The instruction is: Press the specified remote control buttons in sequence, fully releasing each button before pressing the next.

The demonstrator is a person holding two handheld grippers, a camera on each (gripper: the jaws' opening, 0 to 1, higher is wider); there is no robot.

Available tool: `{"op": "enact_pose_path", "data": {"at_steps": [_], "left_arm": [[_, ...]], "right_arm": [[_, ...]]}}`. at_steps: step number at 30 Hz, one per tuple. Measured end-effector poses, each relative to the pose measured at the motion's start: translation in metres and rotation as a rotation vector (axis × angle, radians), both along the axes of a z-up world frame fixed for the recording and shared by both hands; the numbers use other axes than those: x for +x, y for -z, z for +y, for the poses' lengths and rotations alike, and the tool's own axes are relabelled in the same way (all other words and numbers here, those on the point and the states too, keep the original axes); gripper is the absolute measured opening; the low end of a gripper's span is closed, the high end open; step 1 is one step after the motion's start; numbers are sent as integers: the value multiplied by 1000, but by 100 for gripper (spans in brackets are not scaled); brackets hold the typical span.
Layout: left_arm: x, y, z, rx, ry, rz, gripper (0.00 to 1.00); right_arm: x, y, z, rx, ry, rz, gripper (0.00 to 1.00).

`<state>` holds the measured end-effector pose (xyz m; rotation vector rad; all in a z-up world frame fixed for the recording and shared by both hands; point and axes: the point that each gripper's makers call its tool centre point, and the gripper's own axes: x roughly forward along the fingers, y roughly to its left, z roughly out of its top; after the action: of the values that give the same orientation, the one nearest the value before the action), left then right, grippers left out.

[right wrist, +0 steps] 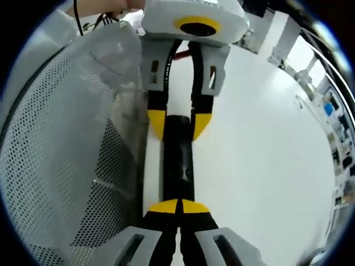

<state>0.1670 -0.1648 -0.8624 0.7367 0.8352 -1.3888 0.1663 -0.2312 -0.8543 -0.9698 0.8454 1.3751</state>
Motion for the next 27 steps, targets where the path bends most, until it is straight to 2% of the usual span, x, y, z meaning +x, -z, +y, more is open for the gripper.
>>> {"op": "enact_pose_path", "data": {"at_steps": [6,9,11,13,20,27], "left_arm": [[0,0,0,-3,-5,-4,24],[0,0,0,-10,-15,0,24],[0,0,0,-9,-18,0,24],[0,0,0,-7,-17,-1,24],[0,0,0,-8,-15,0,24],[1,0,1,-7,-14,1,24]], "right_arm": [[-1,-1,-1,44,0,-12,0],[0,-2,0,102,43,-20,0],[0,-3,0,168,116,-7,0],[0,-3,-1,192,140,-10,0],[-1,-3,3,178,109,-75,0],[-1,-3,11,198,96,-69,0]]}}
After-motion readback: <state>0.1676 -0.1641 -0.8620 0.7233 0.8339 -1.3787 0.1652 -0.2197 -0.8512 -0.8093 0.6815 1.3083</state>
